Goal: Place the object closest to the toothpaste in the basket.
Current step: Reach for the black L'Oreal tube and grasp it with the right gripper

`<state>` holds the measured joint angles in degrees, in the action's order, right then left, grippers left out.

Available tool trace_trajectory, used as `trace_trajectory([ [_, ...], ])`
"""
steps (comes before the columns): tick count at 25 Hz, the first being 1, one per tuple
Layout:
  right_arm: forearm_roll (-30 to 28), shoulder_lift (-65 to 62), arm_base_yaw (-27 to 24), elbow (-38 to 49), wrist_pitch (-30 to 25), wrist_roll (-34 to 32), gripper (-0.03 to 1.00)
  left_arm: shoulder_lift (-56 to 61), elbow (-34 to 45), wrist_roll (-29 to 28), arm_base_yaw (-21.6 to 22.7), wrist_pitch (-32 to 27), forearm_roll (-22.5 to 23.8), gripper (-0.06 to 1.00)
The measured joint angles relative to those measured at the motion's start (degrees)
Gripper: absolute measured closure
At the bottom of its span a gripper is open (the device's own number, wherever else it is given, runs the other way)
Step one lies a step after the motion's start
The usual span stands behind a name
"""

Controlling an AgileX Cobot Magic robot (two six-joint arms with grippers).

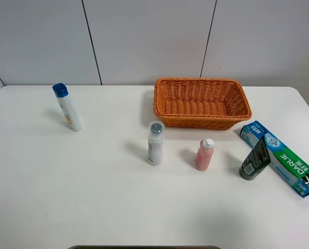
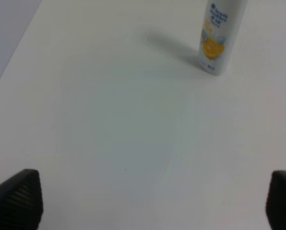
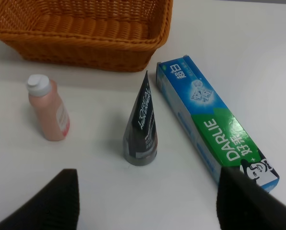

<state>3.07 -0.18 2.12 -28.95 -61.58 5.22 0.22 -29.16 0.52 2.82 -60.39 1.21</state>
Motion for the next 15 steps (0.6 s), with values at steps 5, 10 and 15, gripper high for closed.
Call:
trace_trajectory([
  [5,0.0,0.0,0.0,0.0,0.06,-0.05,0.33,0.0,0.0,0.0,0.0,0.0,0.0,0.0],
  [10,0.0,0.22,0.0,-0.87,0.37,-0.11,0.33,0.0,0.0,0.0,0.0,0.0,0.0,0.0],
  [15,0.0,7.49,0.0,-5.76,0.69,-0.41,0.33,0.0,0.0,0.0,0.0,0.0,0.0,0.0],
])
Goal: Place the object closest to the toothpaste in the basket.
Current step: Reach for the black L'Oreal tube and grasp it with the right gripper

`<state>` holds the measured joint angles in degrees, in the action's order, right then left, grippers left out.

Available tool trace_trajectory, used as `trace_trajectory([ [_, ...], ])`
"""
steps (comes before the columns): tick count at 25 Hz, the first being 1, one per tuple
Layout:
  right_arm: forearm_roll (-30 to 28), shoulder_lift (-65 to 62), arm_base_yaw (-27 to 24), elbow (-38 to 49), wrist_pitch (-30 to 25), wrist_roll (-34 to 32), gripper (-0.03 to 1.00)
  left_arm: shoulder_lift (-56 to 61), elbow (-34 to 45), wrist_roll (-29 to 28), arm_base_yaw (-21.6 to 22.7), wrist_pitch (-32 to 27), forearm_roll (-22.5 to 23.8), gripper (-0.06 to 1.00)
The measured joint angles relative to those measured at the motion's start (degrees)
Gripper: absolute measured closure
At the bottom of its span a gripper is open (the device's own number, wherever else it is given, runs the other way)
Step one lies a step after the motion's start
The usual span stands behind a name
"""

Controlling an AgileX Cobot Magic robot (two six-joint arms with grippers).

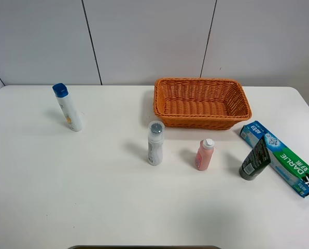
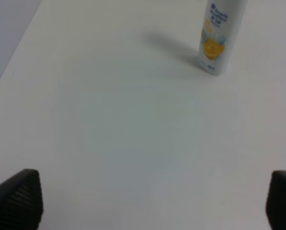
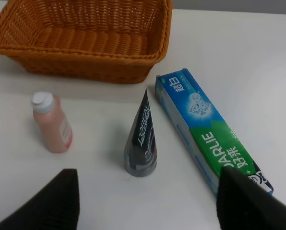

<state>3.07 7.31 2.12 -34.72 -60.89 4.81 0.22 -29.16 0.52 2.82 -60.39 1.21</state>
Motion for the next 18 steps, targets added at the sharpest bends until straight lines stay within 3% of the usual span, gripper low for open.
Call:
trace_trajectory([
  [11,0.11,24.79,0.0,-10.12,-1.13,-8.0,0.33,0.0,0.0,0.0,0.0,0.0,0.0,0.0],
  [18,1.34,40.57,0.0,-14.8,-3.98,-9.75,0.33,0.0,0.0,0.0,0.0,0.0,0.0,0.0],
])
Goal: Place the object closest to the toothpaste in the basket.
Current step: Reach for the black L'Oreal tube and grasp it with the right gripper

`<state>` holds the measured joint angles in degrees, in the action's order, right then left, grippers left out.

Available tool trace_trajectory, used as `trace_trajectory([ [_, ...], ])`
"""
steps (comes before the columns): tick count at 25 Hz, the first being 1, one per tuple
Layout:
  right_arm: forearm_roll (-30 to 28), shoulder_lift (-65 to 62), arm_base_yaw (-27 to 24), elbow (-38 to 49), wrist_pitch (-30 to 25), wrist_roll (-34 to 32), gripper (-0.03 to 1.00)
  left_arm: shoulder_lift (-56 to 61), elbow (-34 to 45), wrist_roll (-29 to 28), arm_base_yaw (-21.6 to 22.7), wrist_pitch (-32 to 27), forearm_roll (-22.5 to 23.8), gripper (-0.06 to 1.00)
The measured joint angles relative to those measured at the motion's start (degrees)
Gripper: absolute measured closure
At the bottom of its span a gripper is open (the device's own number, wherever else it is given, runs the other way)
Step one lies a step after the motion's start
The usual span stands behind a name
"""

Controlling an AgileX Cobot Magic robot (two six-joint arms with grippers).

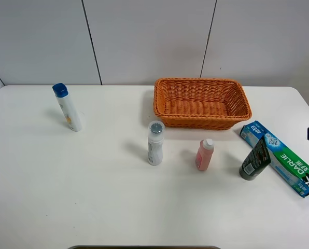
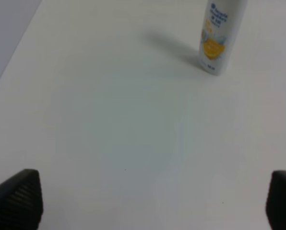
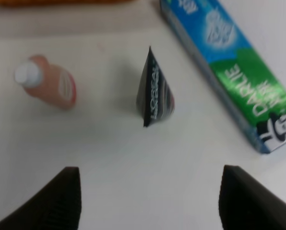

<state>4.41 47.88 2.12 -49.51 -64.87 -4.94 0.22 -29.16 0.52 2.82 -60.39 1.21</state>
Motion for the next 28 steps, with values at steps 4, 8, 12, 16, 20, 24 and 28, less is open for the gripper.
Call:
trace_trajectory([
  [4,2.27,8.12,0.0,-1.48,-1.3,-0.33,0.33,0.0,0.0,0.0,0.0,0.0,0.0,0.0],
  [8,2.96,14.55,0.0,-2.76,-1.24,-0.39,0.33,0.0,0.0,0.0,0.0,0.0,0.0,0.0],
  [12,2.37,19.35,0.0,-4.12,-1.16,-0.39,0.33,0.0,0.0,0.0,0.0,0.0,0.0,0.0],
  [16,0.66,23.72,0.0,-5.06,-0.43,-0.39,0.33,0.0,0.0,0.0,0.0,0.0,0.0,0.0],
  [20,0.06,27.57,0.0,-5.06,1.62,-0.39,0.33,0.0,0.0,0.0,0.0,0.0,0.0,0.0],
  [24,0.02,30.43,0.0,-5.06,4.56,-0.39,0.33,0.0,0.0,0.0,0.0,0.0,0.0,0.0],
  [28,-0.14,33.17,0.0,-5.06,6.63,-0.39,0.33,0.0,0.0,0.0,0.0,0.0,0.0,0.0],
])
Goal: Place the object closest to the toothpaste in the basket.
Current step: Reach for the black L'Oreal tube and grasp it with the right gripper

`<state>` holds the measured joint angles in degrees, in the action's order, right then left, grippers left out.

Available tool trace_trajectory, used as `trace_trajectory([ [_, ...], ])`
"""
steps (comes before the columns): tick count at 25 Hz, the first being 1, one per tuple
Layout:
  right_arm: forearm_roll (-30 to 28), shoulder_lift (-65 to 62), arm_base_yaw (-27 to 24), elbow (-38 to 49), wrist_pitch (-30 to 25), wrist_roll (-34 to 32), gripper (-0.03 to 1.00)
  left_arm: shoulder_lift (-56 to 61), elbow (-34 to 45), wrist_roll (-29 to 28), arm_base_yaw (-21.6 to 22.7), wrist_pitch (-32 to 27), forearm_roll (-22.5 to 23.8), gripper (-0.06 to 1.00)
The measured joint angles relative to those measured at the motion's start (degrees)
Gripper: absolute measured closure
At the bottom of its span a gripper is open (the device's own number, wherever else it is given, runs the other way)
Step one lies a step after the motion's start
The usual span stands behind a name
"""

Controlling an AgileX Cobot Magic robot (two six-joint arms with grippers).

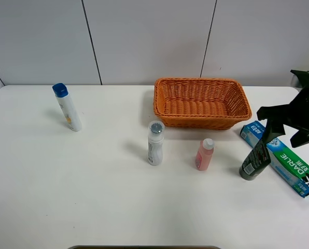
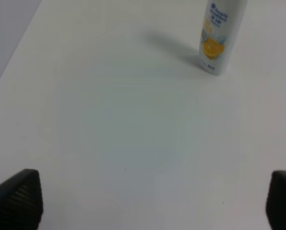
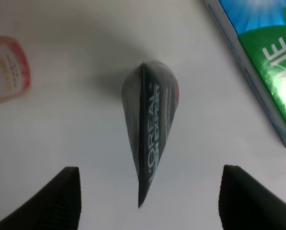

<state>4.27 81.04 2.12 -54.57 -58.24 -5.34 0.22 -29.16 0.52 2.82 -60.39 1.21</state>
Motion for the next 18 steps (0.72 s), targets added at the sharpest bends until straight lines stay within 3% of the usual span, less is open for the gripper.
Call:
trace_trajectory([
  [10,0.28,8.25,0.0,-0.04,6.59,0.0,0.33,0.0,0.0,0.0,0.0,0.0,0.0,0.0],
  [18,0.38,13.86,0.0,-0.04,7.56,0.05,0.33,0.0,0.0,0.0,0.0,0.0,0.0,0.0],
])
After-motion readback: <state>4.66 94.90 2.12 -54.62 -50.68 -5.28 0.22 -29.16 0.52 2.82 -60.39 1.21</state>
